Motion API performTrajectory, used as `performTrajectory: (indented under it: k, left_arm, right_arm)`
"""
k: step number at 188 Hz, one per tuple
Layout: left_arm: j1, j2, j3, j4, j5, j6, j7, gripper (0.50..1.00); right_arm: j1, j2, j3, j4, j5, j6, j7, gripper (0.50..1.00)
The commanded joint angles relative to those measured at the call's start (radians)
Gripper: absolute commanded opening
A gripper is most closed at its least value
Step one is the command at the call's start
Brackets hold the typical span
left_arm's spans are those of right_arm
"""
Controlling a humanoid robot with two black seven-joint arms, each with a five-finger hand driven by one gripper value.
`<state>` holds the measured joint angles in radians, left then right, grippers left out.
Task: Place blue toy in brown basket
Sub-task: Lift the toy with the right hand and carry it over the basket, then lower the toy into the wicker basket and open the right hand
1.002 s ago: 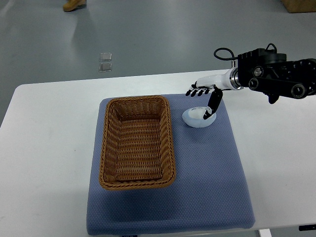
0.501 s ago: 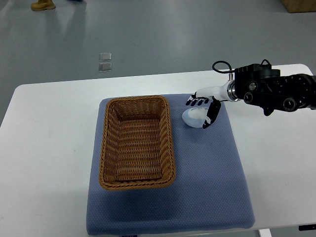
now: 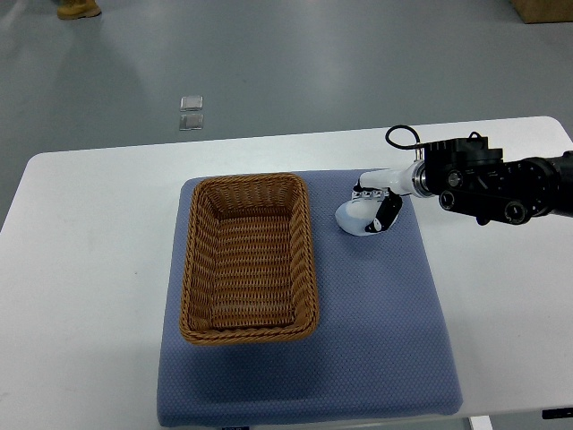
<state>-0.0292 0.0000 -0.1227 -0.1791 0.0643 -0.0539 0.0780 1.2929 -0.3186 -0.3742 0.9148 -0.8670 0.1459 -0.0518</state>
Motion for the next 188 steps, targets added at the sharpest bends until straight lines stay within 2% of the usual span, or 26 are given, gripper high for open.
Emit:
performTrajectory:
  k: [1, 53, 74, 91, 111, 128, 145, 188]
  left_arm:
    - [0.000, 0.000, 0.001, 0.001, 0.000, 0.000, 0.000, 1.000]
    - [0.000, 0.000, 0.003, 0.001, 0.000, 0.000, 0.000, 1.000]
    - [0.000, 0.000, 0.003, 0.000, 0.000, 0.000, 0.000, 1.000]
    - [0.000, 0.000, 0.001, 0.000, 0.000, 0.000, 0.000, 1.000]
    - [0.000, 0.000, 0.001, 0.000, 0.000, 0.000, 0.000, 1.000]
    - [0.000, 0.000, 0.000, 0.000, 0.000, 0.000, 0.000, 1.000]
    - [0.000, 0.000, 0.000, 0.000, 0.000, 0.000, -0.001, 1.000]
    - [0.000, 0.000, 0.000, -0.002, 0.000, 0.000, -0.001, 1.000]
  right_arm:
    - [0.046, -0.034, 0.008, 0.013, 0.009, 0.020, 0.001, 0.500]
    - [0.263, -0.094, 0.029, 0.156, 0.106, 0.066, 0.006, 0.500]
    - [0.318, -0.071, 0.044, 0.199, 0.201, 0.093, 0.010, 0.500]
    - [0.347, 0.001, 0.061, 0.202, 0.281, 0.103, 0.021, 0.500]
    - [0.361, 0.121, 0.058, 0.174, 0.307, 0.096, 0.023, 0.500]
    - [0.356, 0.237, 0.052, 0.107, 0.309, 0.093, 0.023, 0.500]
    - [0.335, 0.312, 0.044, 0.073, 0.304, 0.090, 0.023, 0.500]
    - [0.241, 0.319, 0.018, -0.007, 0.296, 0.077, 0.024, 0.500]
